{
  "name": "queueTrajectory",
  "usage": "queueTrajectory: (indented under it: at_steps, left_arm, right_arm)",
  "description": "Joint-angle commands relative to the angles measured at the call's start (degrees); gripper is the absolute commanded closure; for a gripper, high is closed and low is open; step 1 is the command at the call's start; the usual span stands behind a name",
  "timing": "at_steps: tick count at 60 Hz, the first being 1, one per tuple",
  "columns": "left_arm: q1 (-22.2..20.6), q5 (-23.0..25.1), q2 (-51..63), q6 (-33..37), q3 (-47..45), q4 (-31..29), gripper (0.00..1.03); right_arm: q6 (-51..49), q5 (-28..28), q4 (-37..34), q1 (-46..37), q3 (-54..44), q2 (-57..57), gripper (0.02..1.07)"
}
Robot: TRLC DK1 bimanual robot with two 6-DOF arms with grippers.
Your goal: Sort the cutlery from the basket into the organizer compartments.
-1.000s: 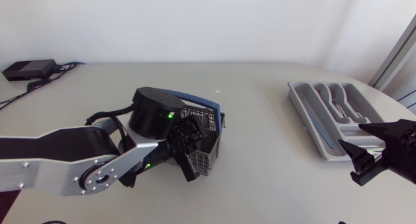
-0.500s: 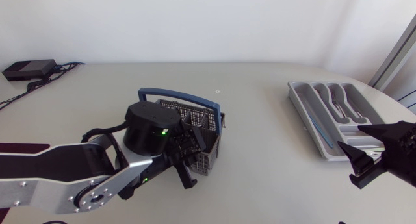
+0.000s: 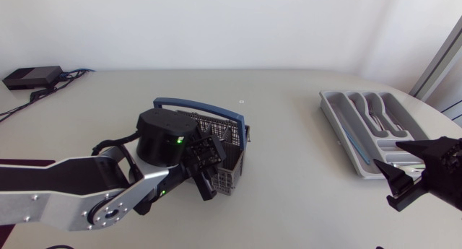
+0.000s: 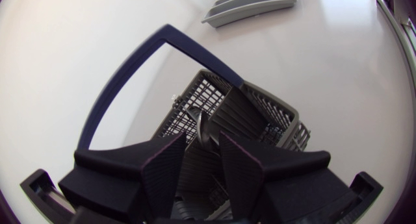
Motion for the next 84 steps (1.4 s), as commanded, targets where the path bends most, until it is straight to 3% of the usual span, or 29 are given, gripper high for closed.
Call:
queueTrajectory:
  at_steps: [1, 18, 28, 50, 67, 84]
  left_arm:
    - [0.70, -0.48, 2.20, 1.45, 1.06, 0.91, 0.66]
    - [0.97, -0.48, 5.10, 1.71, 2.82, 2.49, 0.67]
    - [0.79, -0.48, 6.16, 1.45, 3.70, 2.58, 0.76]
    - [-0.09, -0.48, 8.18, 1.18, 4.75, 3.20, 0.84]
    - [0.09, -0.48, 8.53, 1.10, 4.40, 3.37, 1.00]
    - [0.09, -0.48, 3.61, 0.22, 0.36, 4.25, 1.00]
  right_arm:
    - [-0.45, -0.03, 0.00, 0.44, -1.33, 0.38, 0.31]
    - [-0.45, 0.06, -0.09, 0.44, -1.15, 0.29, 0.31]
    - [-0.62, 0.06, -0.09, 0.44, -1.15, 0.20, 0.31]
    - [-0.80, 0.06, -0.09, 0.44, -1.33, 0.38, 0.31]
    - [-0.80, 0.14, -0.27, 0.44, -1.33, 0.29, 0.31]
    - [-0.36, 0.58, -0.88, 0.79, -1.15, -0.42, 0.31]
